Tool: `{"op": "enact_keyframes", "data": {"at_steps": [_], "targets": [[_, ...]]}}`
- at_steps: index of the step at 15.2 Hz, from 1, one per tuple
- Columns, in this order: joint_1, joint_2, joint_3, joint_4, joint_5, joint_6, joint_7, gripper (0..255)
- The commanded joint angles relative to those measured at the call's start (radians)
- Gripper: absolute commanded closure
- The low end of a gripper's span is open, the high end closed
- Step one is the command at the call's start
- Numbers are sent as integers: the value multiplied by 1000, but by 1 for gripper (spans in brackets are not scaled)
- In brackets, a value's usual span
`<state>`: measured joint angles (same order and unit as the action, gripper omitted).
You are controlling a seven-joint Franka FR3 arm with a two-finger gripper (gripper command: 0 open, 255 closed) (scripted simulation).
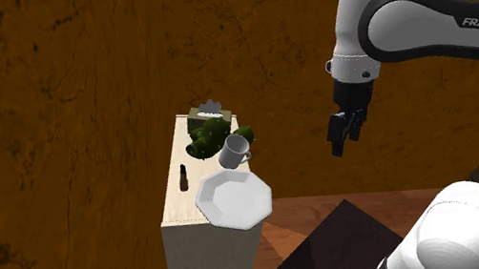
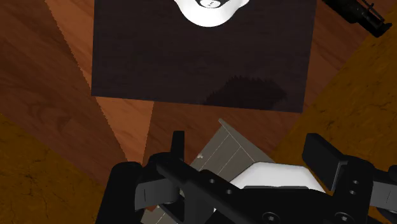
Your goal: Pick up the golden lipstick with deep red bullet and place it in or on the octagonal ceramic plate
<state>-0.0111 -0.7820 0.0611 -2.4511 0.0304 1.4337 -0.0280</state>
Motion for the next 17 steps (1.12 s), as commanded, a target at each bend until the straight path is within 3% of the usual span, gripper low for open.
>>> {"op": "enact_keyframes", "data": {"at_steps": [1,10,17], "targets": [[0,0,0,0,0,0,0,0],[36,129,135,-85,90,385,140,0],[37,313,247,-67,96,682,259,0]]}}
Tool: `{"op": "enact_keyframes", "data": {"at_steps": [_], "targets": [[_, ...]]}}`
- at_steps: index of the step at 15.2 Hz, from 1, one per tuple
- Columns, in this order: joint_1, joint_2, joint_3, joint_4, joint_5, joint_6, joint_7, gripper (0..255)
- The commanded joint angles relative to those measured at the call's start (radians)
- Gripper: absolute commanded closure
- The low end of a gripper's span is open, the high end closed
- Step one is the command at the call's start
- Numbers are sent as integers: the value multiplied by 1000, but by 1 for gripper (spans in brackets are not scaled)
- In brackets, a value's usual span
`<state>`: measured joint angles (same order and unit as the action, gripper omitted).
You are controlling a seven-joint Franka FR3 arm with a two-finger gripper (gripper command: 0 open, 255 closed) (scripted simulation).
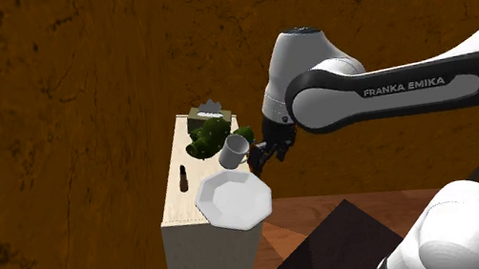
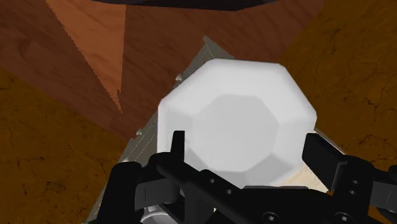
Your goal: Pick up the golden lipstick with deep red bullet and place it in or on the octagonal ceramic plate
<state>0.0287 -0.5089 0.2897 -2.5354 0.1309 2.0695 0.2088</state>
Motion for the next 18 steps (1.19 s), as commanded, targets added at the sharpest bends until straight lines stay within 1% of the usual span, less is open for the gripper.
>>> {"op": "enact_keyframes", "data": {"at_steps": [1,5,7,9,11,14,17,18], "targets": [[-6,70,36,26,-11,86,42,0],[-28,200,103,76,-65,236,136,0],[-44,268,137,110,-113,302,195,0],[-61,340,169,150,-177,361,264,0],[-77,413,196,196,-260,410,343,0],[-84,527,219,279,-412,462,480,0],[-61,641,212,377,-576,487,620,0],[-53,658,206,394,-600,490,640,0]]}}
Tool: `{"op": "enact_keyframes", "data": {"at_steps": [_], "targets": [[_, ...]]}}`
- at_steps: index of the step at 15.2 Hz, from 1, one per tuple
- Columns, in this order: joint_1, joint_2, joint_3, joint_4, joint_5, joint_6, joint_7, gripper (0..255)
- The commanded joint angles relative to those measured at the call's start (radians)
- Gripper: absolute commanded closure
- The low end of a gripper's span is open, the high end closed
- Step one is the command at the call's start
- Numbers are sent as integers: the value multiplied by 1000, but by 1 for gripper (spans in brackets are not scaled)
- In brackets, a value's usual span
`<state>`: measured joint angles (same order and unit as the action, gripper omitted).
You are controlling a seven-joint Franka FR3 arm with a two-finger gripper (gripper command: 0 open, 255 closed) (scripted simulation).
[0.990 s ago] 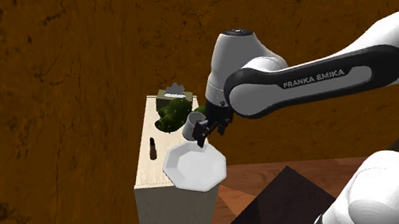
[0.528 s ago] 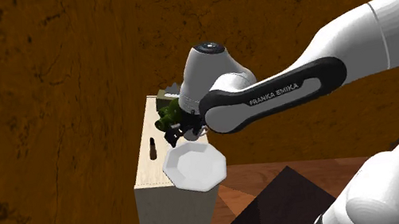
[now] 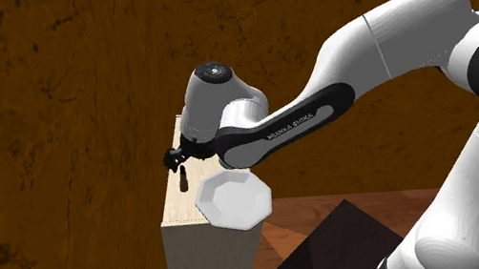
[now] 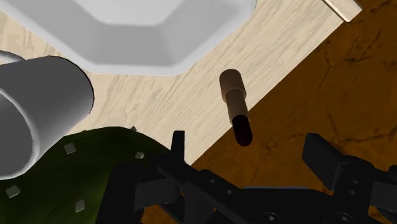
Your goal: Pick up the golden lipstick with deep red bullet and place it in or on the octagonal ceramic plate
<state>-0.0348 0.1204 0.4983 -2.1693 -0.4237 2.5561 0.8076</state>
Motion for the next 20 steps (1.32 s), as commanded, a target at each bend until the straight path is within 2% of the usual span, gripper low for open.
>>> {"op": "enact_keyframes", "data": {"at_steps": [1,8,15,16,20], "targets": [[15,42,-9,31,-59,10,50,0],[35,130,-45,57,-150,54,111,0],[35,130,-45,57,-150,54,111,0],[35,130,-45,57,-150,54,111,255],[35,130,-45,57,-150,54,111,255]]}}
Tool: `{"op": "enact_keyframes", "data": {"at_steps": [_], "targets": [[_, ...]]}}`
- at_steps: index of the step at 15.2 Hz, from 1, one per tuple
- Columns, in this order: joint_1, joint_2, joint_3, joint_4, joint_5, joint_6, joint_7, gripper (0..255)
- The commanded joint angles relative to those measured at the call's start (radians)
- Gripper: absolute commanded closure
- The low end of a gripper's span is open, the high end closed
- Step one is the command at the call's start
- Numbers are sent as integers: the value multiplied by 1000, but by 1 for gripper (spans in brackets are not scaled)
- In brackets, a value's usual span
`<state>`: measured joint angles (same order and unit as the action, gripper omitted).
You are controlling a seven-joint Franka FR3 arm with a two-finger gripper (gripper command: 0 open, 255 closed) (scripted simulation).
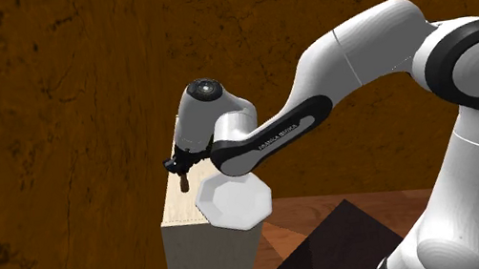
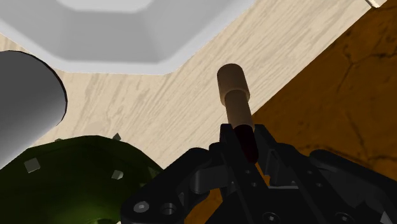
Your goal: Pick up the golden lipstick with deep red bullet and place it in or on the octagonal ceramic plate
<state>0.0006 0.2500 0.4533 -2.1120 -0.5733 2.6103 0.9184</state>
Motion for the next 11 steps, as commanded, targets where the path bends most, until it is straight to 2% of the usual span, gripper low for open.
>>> {"op": "enact_keyframes", "data": {"at_steps": [1,5,11], "targets": [[0,0,0,0,0,0,0,255],[0,0,0,0,0,0,0,255],[-20,-54,29,14,78,-55,-66,255]]}}
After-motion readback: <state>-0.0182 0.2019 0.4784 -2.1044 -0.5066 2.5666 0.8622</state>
